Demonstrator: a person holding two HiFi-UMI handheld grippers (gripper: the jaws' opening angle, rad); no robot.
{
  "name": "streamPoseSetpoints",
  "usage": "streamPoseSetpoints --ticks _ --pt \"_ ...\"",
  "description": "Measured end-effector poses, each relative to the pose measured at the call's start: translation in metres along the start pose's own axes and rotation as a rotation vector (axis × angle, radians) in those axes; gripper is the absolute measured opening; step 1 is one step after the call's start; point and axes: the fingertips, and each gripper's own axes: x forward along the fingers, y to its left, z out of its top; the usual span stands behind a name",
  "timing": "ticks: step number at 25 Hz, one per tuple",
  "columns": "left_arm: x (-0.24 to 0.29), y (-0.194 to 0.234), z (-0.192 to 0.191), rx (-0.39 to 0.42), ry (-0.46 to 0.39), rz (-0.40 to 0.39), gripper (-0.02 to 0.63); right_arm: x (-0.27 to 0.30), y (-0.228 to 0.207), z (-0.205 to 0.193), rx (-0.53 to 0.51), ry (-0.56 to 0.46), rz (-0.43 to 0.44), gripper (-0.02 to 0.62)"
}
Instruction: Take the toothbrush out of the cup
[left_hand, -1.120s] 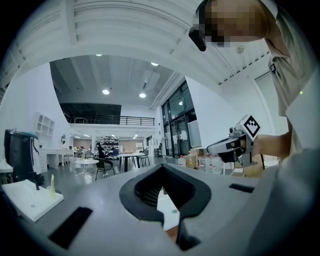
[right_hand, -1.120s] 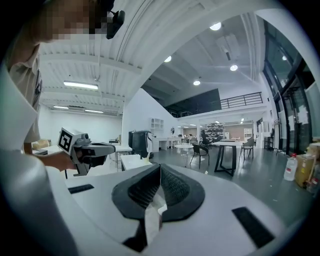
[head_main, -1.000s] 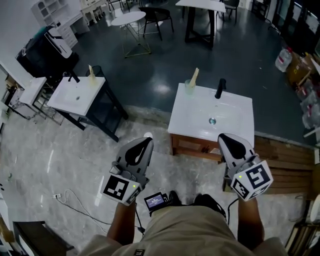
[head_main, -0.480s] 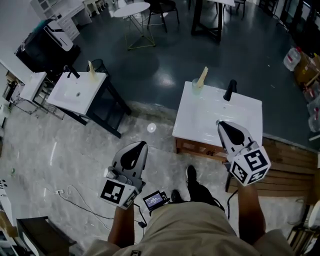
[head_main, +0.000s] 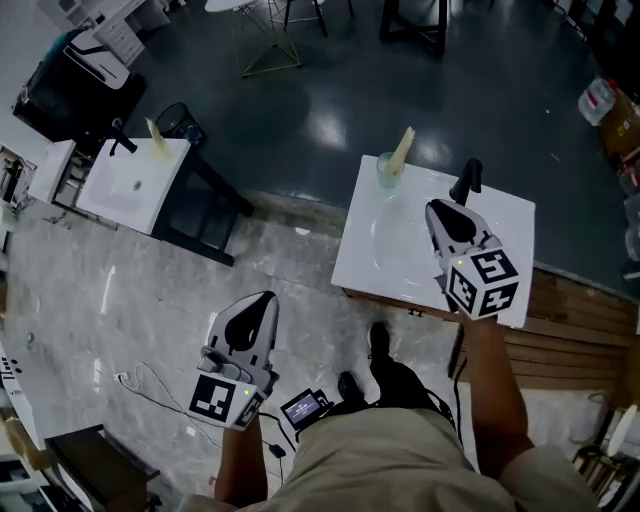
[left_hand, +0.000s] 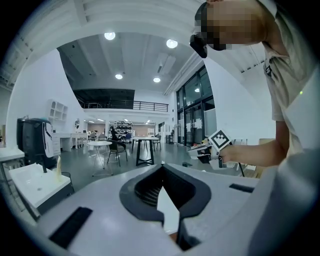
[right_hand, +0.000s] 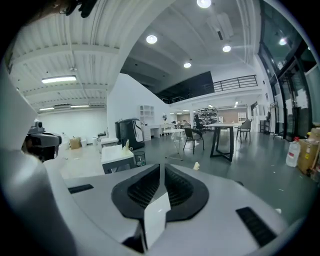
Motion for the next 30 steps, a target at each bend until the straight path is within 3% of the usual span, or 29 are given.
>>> streamPoseSetpoints --ticks 3,6,18,27,30 --pt "0.022 0.010 -0.010 -0.011 0.030 0.021 0.006 0.044 -0.028 -0.011 0.027 0.023 -0.011 0.018" --pt "0.040 0.020 -0.021 -0.025 0.059 0.046 0.006 0.086 -0.051 -0.027 0.056 0.051 -0.028 0.089" --pt "0.105 0.059 -0.080 -0.090 0.190 0.091 0.006 0.209 -0.119 -0.093 0.107 0.149 -0.096 0.114" --pt "0.150 0.075 -0.114 -0.107 0.257 0.082 0.006 0.255 -0.142 -0.118 0.112 0.163 -0.086 0.118" --pt "0.161 0.077 -0.122 -0.117 0.266 0.083 0.006 0.259 -0.144 -0.121 0.081 0.156 -0.079 0.083"
